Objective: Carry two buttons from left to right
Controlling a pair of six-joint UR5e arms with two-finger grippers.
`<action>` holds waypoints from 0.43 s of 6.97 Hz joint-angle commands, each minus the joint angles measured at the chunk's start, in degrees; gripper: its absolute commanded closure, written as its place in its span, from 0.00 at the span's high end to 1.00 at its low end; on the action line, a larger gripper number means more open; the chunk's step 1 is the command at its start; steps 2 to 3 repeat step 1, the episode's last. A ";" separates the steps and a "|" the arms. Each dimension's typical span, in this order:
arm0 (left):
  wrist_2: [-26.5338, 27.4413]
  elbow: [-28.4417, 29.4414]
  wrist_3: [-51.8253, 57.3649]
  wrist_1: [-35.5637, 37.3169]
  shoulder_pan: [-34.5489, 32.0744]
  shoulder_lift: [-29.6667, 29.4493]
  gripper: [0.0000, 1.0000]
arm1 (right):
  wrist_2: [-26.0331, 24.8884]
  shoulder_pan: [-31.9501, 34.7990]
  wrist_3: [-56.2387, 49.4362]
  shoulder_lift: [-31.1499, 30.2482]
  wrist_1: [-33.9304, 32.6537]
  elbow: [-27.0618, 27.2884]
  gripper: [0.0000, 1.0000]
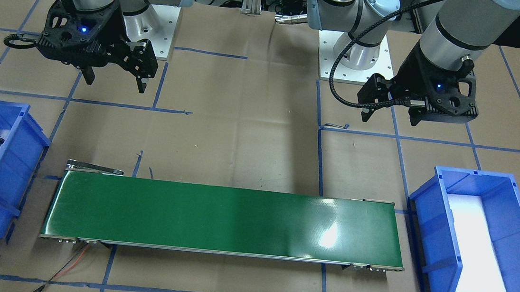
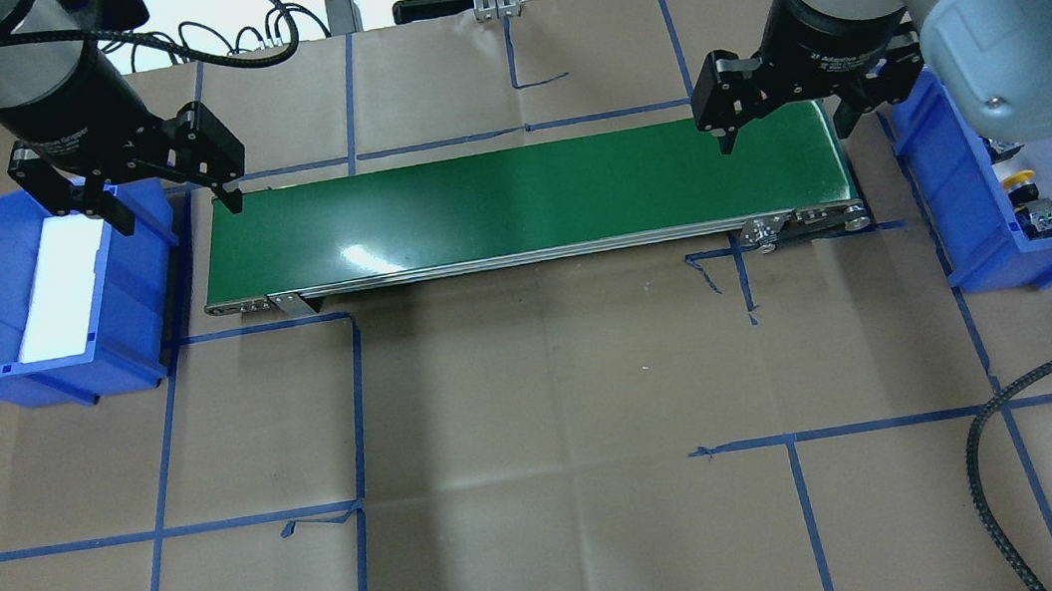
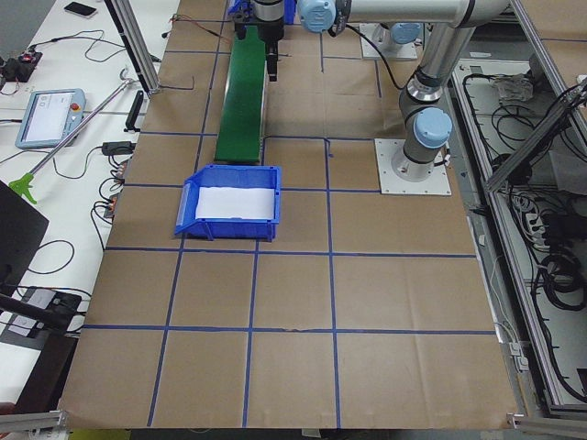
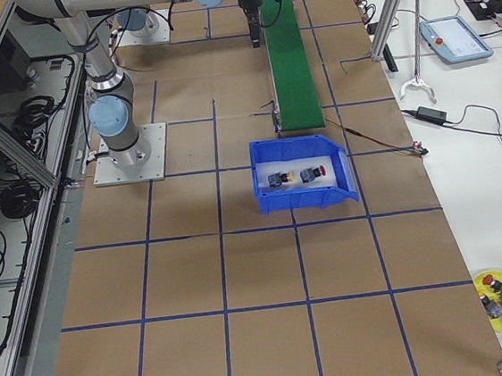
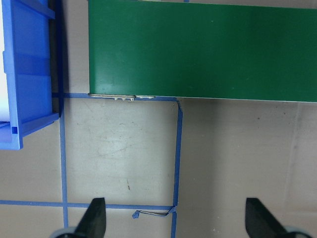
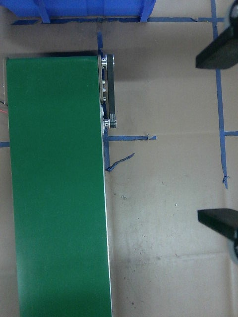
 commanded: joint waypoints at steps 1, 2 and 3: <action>0.00 0.03 0.00 0.00 0.00 0.00 1.00 | 0.07 0.00 0.01 -0.01 0.00 -0.01 1.00; 0.00 0.03 0.00 0.00 0.00 0.00 1.00 | 0.07 0.00 0.01 -0.01 0.00 -0.01 1.00; 0.00 0.03 0.00 0.00 0.00 0.00 1.00 | 0.07 0.00 0.01 -0.01 0.00 -0.01 1.00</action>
